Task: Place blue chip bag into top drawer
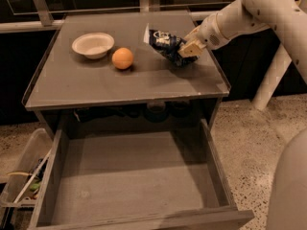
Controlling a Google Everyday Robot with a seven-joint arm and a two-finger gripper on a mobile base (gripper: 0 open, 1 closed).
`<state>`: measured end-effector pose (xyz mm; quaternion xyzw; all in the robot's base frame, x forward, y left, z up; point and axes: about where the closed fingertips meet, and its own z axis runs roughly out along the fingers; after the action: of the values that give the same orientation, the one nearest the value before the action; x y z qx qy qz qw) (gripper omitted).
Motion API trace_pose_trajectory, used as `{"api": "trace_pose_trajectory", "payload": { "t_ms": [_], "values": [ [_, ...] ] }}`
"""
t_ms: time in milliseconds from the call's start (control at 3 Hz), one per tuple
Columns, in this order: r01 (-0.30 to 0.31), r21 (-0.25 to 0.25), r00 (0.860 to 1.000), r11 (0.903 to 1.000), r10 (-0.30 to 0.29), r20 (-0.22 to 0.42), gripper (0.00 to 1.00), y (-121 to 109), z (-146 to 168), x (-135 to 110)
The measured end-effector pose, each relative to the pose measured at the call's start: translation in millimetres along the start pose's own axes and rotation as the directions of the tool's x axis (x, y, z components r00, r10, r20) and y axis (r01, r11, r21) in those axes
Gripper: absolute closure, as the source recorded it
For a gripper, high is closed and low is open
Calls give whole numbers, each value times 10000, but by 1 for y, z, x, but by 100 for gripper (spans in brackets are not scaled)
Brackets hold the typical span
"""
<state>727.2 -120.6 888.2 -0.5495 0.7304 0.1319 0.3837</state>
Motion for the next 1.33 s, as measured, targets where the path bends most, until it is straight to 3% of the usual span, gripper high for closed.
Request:
{"api": "trace_pose_trajectory", "payload": {
  "t_ms": [667, 1333],
  "values": [
    [749, 389, 9960, 9964, -767, 468, 100, 53, -48, -16],
    [1178, 1057, 9925, 9874, -1204, 187, 100, 104, -89, 20]
  ]
}}
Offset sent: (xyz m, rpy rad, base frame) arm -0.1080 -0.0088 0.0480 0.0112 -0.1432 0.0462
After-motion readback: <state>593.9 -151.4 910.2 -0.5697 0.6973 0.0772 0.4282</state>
